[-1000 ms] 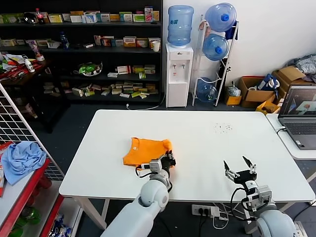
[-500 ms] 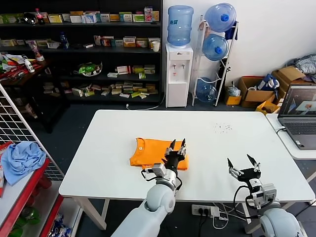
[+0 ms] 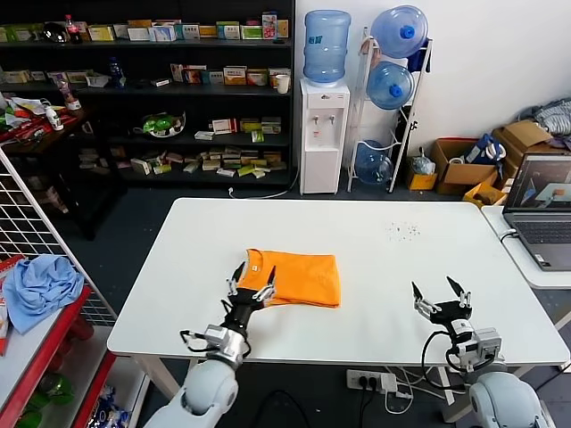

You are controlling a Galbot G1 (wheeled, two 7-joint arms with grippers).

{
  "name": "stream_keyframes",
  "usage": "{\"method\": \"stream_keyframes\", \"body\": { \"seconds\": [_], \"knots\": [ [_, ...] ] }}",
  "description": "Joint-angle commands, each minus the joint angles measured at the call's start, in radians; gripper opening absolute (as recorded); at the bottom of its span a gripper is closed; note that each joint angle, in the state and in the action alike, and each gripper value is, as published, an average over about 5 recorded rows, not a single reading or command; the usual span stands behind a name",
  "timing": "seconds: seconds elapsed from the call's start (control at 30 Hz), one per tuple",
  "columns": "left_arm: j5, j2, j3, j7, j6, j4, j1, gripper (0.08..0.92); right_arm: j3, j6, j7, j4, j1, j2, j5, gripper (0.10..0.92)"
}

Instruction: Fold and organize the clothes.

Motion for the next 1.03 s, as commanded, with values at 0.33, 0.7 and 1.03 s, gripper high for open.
{"method": "stream_keyframes", "body": {
  "seconds": [0.33,0.7,1.03],
  "knots": [
    [0.292,0.04,-0.291,0.084,0.094,-0.038,0.181,0.823,0.099,-0.015,-0.084,0.012,0.03,0.172,-0.134,0.823],
    [0.311,-0.005,-0.345,0.133,0.143,-0.083,0.21,0.823,0.102,-0.002,-0.091,0.035,0.015,0.238,-0.183,0.823],
    [0.301,-0.007,-0.345,0.13,0.139,-0.083,0.206,0.823,0.098,0.007,-0.086,0.032,0.008,0.247,-0.191,0.823]
  ]
}}
